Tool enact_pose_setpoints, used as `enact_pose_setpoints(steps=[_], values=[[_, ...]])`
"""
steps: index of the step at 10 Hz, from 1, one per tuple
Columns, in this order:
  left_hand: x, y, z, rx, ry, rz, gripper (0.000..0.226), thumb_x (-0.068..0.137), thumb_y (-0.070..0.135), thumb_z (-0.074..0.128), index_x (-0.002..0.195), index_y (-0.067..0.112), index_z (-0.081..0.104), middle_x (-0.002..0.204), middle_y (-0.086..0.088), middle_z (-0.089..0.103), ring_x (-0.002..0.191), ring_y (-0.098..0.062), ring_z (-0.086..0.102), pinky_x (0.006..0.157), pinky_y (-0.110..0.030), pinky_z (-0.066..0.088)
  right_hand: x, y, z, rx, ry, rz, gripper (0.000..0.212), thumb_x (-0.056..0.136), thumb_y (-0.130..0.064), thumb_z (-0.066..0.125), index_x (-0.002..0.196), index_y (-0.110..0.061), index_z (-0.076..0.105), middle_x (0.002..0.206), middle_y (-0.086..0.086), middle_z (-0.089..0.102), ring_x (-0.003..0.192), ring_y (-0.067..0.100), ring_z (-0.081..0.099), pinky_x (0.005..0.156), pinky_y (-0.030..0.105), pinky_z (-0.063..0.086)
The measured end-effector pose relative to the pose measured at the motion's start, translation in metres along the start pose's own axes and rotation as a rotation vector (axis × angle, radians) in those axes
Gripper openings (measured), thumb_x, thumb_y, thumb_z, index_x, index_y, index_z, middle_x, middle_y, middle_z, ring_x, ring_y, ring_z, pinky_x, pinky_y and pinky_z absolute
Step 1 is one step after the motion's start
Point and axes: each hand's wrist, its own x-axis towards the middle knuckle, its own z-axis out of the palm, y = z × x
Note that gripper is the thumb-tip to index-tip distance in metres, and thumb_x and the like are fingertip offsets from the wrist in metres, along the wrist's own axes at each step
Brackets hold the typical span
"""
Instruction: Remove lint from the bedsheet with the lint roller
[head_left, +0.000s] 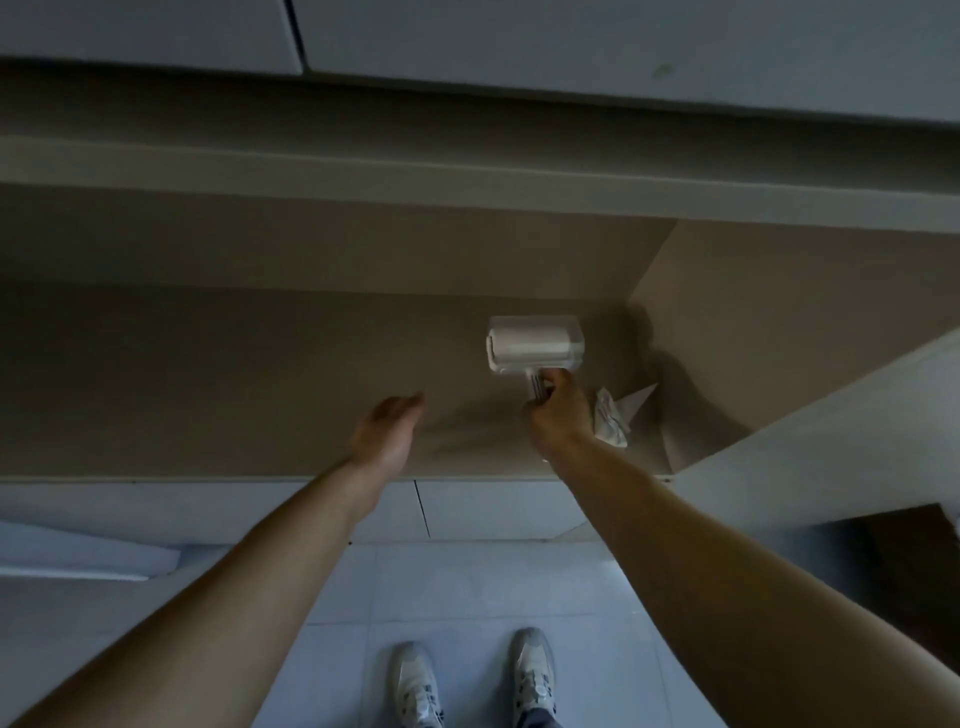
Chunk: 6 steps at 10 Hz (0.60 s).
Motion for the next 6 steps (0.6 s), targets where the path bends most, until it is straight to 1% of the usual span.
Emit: enact_pose_setpoints(steps=[1, 2, 3, 4, 5, 6], values=[[0.001, -0.008, -0.009, 0.096, -0.012, 0.072, 0.025, 0.099, 0.044, 0.056, 0.082, 0.025, 0.054, 0.101, -0.005, 0.056, 0.092, -0.02, 0.051, 0.083, -0.03, 0.038, 0.015, -0.001, 0.02, 0.106, 0.022, 0.037, 0.033, 0.093, -0.004, 0.044, 0.123, -0.018, 0.051, 0.112, 0.012, 0.057, 0.101, 0.028, 0.057, 0.085, 0.039, 0.049], [-0.002, -0.016, -0.014, 0.139, -0.042, 0.065, 0.025, 0.089, 0.047, 0.061, 0.076, 0.026, 0.057, 0.1, -0.001, 0.061, 0.098, -0.02, 0.056, 0.089, -0.031, 0.042, 0.027, 0.002, 0.033, 0.012, 0.078, -0.008, 0.049, 0.085, 0.005, 0.048, 0.126, -0.022, 0.048, 0.116, 0.012, 0.052, 0.093, 0.024, 0.054, 0.076, 0.032, 0.043], [-0.001, -0.02, -0.016, 0.187, -0.059, 0.096, 0.023, 0.076, 0.053, 0.056, 0.082, 0.031, 0.064, 0.103, 0.003, 0.069, 0.109, -0.02, 0.063, 0.099, -0.033, 0.045, 0.03, 0.004, 0.043, -0.029, 0.151, -0.001, 0.054, 0.087, 0.003, 0.048, 0.134, -0.023, 0.044, 0.121, 0.014, 0.047, 0.097, 0.026, 0.052, 0.082, 0.033, 0.044], [0.001, -0.027, -0.015, 0.281, -0.084, 0.127, 0.048, 0.071, 0.054, 0.053, 0.107, 0.027, 0.071, 0.119, 0.0, 0.07, 0.117, -0.02, 0.062, 0.102, -0.031, 0.046, 0.031, 0.011, 0.051, -0.166, 0.234, -0.018, 0.051, 0.092, -0.008, 0.051, 0.139, -0.026, 0.043, 0.123, 0.015, 0.052, 0.112, 0.033, 0.052, 0.093, 0.041, 0.045], [0.001, -0.033, -0.013, 0.364, -0.077, 0.132, 0.058, 0.082, 0.052, 0.062, 0.131, 0.02, 0.065, 0.136, -0.001, 0.063, 0.127, -0.022, 0.058, 0.108, -0.032, 0.043, 0.031, 0.014, 0.049, -0.154, 0.236, -0.035, 0.046, 0.094, -0.022, 0.054, 0.138, -0.03, 0.044, 0.121, 0.013, 0.056, 0.112, 0.033, 0.053, 0.091, 0.039, 0.044], [-0.005, -0.033, -0.01, 0.404, 0.011, 0.176, 0.041, 0.095, 0.037, 0.064, 0.131, 0.018, 0.064, 0.136, -0.001, 0.063, 0.127, -0.021, 0.057, 0.106, -0.03, 0.042, 0.035, 0.025, 0.037, -0.108, 0.205, -0.044, 0.051, 0.091, -0.041, 0.058, 0.136, -0.031, 0.038, 0.116, 0.01, 0.06, 0.105, 0.031, 0.059, 0.089, 0.042, 0.052]])
